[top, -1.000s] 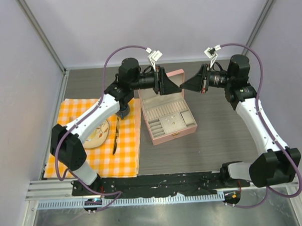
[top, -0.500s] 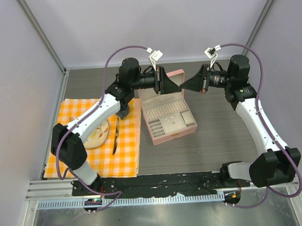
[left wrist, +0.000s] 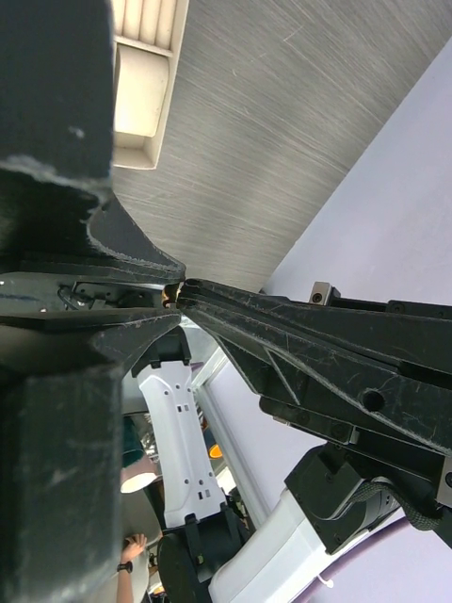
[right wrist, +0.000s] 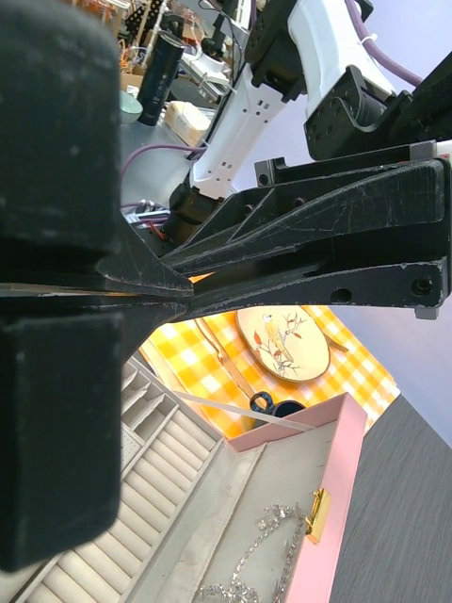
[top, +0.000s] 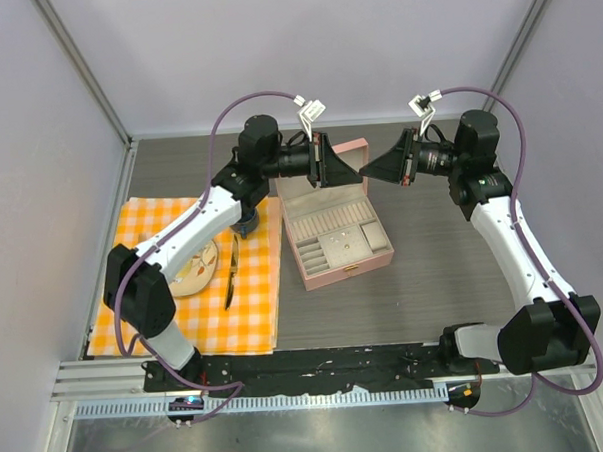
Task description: Organize the mixed jewelry
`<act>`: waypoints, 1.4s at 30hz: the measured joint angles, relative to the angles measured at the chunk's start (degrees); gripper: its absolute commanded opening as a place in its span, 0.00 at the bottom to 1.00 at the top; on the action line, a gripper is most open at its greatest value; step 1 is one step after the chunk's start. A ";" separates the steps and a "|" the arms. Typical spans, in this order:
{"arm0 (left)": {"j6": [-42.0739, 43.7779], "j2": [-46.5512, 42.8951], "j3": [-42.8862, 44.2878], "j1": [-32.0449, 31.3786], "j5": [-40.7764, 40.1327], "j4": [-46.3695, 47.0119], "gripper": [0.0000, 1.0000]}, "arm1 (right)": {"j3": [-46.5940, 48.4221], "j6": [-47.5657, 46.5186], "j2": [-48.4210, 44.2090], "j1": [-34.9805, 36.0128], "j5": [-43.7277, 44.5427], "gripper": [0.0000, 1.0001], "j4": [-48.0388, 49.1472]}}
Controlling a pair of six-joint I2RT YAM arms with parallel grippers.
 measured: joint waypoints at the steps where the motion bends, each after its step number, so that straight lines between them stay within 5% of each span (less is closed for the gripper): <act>1: -0.07 0.02 0.02 0.02 0.04 0.07 0.01 | -0.02 0.00 0.00 -0.02 0.02 0.03 0.04; 13: -0.55 0.24 0.13 0.04 1.09 0.02 0.00 | -0.22 -4.07 -0.98 -0.24 2.47 0.43 -3.08; 36: 9.57 -1.09 -2.40 0.22 -2.69 -6.23 0.00 | 1.40 -7.65 -3.80 -2.14 1.64 0.45 -9.05; 42: 20.41 -2.03 -1.44 0.22 -7.50 -18.23 0.00 | 2.08 -12.22 -4.26 -3.02 5.16 0.45 -13.97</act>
